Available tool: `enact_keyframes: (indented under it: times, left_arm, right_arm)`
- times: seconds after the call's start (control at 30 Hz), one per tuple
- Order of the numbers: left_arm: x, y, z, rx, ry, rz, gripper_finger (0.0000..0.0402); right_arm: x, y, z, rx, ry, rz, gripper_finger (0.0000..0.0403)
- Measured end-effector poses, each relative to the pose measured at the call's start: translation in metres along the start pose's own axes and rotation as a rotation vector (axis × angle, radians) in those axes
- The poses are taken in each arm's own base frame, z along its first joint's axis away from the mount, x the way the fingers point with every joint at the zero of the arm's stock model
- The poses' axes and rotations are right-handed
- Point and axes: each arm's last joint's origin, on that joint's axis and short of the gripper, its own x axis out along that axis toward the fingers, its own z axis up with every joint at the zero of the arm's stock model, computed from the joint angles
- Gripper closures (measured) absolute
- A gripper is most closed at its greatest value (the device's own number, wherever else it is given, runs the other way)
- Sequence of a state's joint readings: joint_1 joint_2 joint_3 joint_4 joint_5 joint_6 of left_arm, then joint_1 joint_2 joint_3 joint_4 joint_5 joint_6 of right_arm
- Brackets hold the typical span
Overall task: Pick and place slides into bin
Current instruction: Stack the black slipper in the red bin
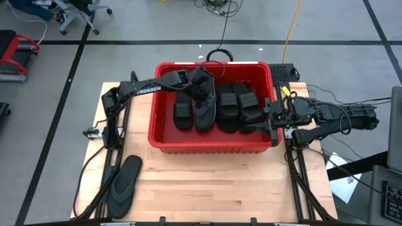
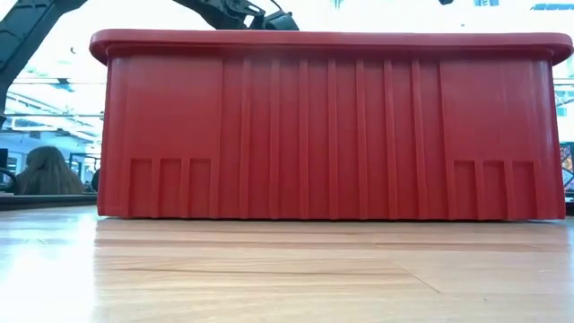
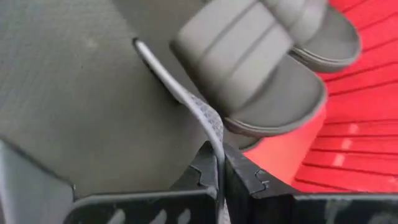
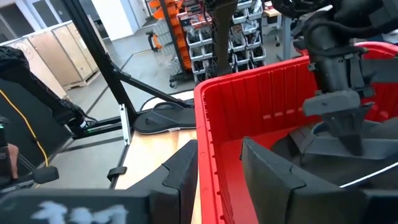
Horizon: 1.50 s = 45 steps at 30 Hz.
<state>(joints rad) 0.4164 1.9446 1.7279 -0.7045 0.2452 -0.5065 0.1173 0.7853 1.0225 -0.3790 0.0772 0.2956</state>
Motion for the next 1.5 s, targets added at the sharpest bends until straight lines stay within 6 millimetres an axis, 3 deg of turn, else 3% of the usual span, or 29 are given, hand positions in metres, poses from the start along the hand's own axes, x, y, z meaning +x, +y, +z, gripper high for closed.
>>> enact_keyframes:
  times: [0.43,0.77,1.5]
  left_arm:
    - [0.017,0.016,-0.014,0.02,0.023,0.059,0.0401]
    - [0.017,0.018,-0.002,-0.021,-0.065,-0.023,0.0401]
    - [0.035,0.025,-0.009,0.167,-0.006,0.043,0.0401]
  right_arm:
    - [0.0,0.0,0.001,-0.046,-0.008,0.002,0.0289]
    - [0.0,0.0,0.001,-0.048,-0.008,0.002,0.0289]
    - [0.0,0.0,0.001,-0.057,-0.008,-0.002,0.0289]
